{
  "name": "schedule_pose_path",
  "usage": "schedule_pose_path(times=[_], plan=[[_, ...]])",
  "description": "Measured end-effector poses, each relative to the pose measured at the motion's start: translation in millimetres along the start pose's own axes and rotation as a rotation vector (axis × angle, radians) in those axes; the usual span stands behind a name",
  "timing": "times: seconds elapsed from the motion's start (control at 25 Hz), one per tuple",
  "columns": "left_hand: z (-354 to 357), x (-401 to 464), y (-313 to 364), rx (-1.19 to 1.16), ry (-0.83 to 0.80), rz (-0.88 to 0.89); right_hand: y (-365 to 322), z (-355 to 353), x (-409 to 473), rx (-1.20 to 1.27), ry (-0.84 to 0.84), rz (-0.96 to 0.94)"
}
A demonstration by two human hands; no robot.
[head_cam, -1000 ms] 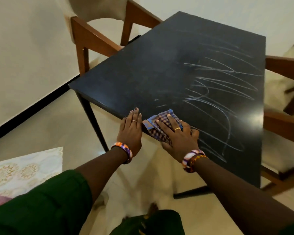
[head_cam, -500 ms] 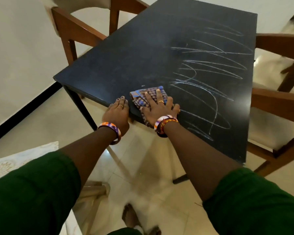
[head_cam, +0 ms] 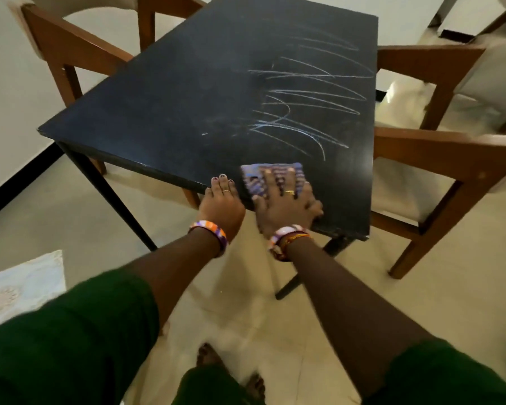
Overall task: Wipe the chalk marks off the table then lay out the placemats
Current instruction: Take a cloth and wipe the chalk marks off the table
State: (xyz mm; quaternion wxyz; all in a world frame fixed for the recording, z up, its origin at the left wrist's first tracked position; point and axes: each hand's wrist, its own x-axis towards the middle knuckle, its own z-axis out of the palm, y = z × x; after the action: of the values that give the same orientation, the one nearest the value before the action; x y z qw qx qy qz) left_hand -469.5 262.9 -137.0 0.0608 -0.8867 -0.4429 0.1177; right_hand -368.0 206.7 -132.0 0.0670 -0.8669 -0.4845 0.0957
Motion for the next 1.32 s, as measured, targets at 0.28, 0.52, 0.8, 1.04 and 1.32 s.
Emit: schedule_pose_path(times=[0.28, 0.52, 0.8, 1.04, 1.32], plan=[[-8.8, -2.5, -2.4, 0.239, -0.001, 0.077, 133.5, 11.5, -34.3, -0.169, 0.281, -0.118], [-15.1, -3.8, 6.6, 0.268, -0.023, 0.078, 101.3, 20.5, -35.2, -0.102, 0.322, -0.057], [-25.7, -5.5, 12.0, 0.346, -0.035, 0.066, 80.0, 8.4, -21.3, -0.226, 0.217, -0.297], [-31.7, -5.0, 11.3, 0.419, -0.065, 0.108, 142.5, 19.6, -51.4, -0.236, 0.382, -0.131], [-36.4, 3.0, 9.6, 0.401, -0.102, 0.181, 56.7, 11.6, -17.1, -0.157, 0.129, -0.25]])
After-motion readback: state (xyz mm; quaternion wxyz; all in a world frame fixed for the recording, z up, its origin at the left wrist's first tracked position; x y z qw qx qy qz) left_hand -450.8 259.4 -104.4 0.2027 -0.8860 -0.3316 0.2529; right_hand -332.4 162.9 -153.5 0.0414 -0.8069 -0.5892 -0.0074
